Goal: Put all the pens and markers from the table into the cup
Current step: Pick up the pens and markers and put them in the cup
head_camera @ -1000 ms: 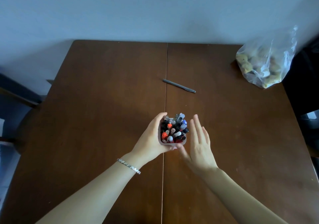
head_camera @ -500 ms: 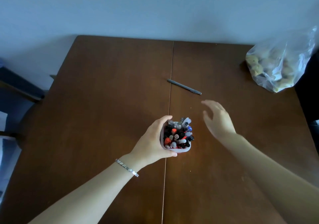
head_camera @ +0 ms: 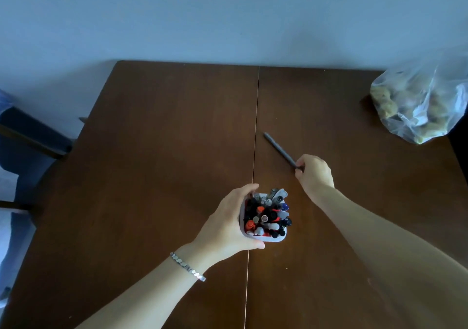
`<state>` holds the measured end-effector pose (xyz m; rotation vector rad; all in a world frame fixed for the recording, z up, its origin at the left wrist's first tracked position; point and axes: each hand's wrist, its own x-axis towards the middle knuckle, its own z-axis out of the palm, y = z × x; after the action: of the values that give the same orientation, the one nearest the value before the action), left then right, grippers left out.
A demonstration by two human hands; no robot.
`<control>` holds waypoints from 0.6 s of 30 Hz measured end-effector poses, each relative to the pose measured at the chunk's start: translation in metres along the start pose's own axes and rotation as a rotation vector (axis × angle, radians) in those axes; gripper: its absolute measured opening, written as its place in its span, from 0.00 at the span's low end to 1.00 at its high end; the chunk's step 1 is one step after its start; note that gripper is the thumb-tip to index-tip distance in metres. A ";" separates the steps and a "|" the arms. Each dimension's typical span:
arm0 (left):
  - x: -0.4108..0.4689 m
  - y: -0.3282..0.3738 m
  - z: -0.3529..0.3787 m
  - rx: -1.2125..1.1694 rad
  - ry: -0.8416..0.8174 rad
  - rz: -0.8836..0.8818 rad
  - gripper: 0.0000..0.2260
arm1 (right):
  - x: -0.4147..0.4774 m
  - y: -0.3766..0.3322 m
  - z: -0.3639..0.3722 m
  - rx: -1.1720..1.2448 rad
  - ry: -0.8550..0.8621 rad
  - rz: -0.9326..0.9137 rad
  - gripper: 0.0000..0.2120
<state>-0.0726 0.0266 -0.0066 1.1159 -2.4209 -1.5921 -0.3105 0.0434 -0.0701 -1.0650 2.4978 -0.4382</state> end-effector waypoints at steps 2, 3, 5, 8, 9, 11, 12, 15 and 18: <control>0.000 -0.002 0.001 -0.002 0.002 -0.007 0.43 | -0.020 0.004 -0.008 0.168 0.001 0.016 0.11; 0.001 -0.003 0.001 -0.008 0.003 -0.006 0.43 | -0.030 0.006 -0.016 0.231 0.000 0.010 0.11; 0.000 -0.003 0.002 -0.008 0.006 0.006 0.43 | -0.049 0.005 -0.043 0.370 0.045 0.013 0.09; -0.002 -0.004 0.004 -0.022 0.031 0.015 0.43 | -0.090 -0.005 -0.095 0.567 0.184 -0.069 0.08; -0.003 -0.004 0.005 -0.027 0.043 0.014 0.43 | -0.104 -0.010 -0.113 0.626 0.207 -0.111 0.08; -0.005 -0.003 0.007 -0.040 0.064 0.013 0.43 | -0.131 -0.023 -0.144 0.708 0.212 -0.204 0.08; -0.006 -0.002 0.007 -0.046 0.063 0.012 0.43 | -0.142 -0.029 -0.154 0.735 0.202 -0.242 0.08; -0.006 0.002 0.008 -0.051 0.060 0.021 0.43 | -0.161 -0.044 -0.158 0.659 0.178 -0.380 0.05; -0.008 0.004 0.008 -0.037 0.060 0.022 0.43 | -0.161 -0.051 -0.134 0.567 0.145 -0.449 0.06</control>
<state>-0.0722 0.0380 -0.0039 1.1104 -2.3486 -1.5672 -0.2389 0.1457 0.1061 -1.3636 2.0186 -1.3003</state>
